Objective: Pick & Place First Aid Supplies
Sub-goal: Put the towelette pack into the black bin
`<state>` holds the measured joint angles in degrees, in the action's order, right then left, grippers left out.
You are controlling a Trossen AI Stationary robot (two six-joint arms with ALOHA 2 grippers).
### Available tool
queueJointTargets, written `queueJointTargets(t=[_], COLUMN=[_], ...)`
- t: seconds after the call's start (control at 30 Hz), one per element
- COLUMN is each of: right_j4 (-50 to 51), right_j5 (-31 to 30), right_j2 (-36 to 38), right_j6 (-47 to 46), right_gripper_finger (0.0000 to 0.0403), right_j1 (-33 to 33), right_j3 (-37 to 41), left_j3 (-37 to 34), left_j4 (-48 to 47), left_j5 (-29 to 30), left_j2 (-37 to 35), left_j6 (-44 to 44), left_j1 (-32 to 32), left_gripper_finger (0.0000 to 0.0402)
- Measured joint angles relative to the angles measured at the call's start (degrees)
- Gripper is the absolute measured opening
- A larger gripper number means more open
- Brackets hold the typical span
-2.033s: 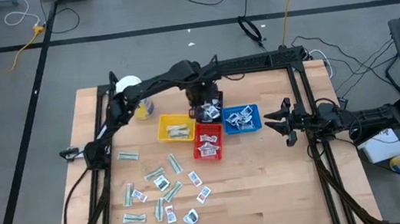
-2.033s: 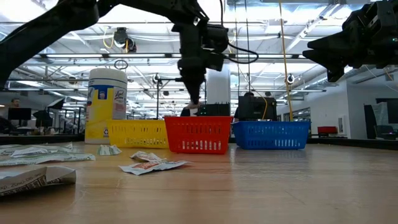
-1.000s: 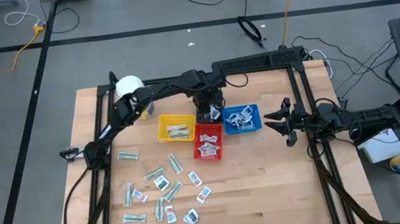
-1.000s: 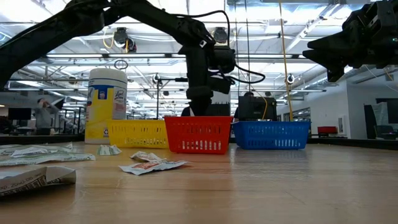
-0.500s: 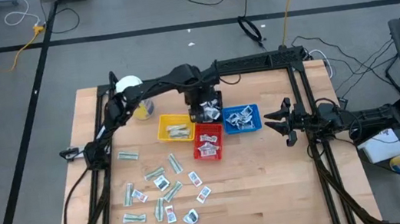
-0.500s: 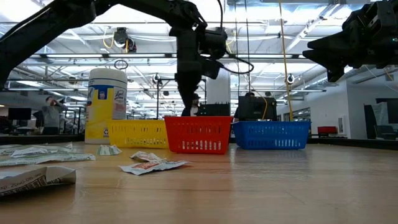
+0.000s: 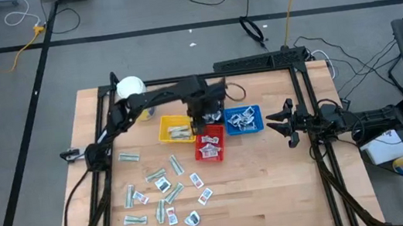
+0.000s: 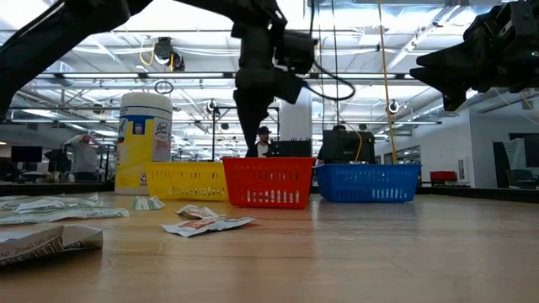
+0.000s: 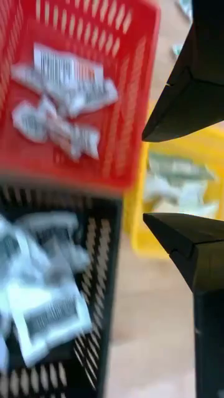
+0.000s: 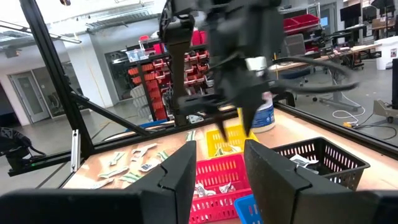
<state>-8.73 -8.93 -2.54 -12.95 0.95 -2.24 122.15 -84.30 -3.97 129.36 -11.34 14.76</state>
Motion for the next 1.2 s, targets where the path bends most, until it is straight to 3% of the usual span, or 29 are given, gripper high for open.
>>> queueJointTargets(t=[0.83,1.2], right_j4=[0.00,0.00], right_j5=[0.00,0.00], right_j2=[0.00,0.00], right_j6=[-0.01,0.00], right_gripper_finger=[0.0130,0.0130], right_j1=[0.00,0.00], right_j3=[-0.01,-0.02], left_j3=[-0.02,-0.02], left_j4=[-0.88,0.76], left_j5=[-0.57,-0.72], left_j2=[-3.82,-3.82], left_j6=[9.20,17.91], left_j1=[-36.43,-45.28], left_gripper_finger=[0.0202,0.0202])
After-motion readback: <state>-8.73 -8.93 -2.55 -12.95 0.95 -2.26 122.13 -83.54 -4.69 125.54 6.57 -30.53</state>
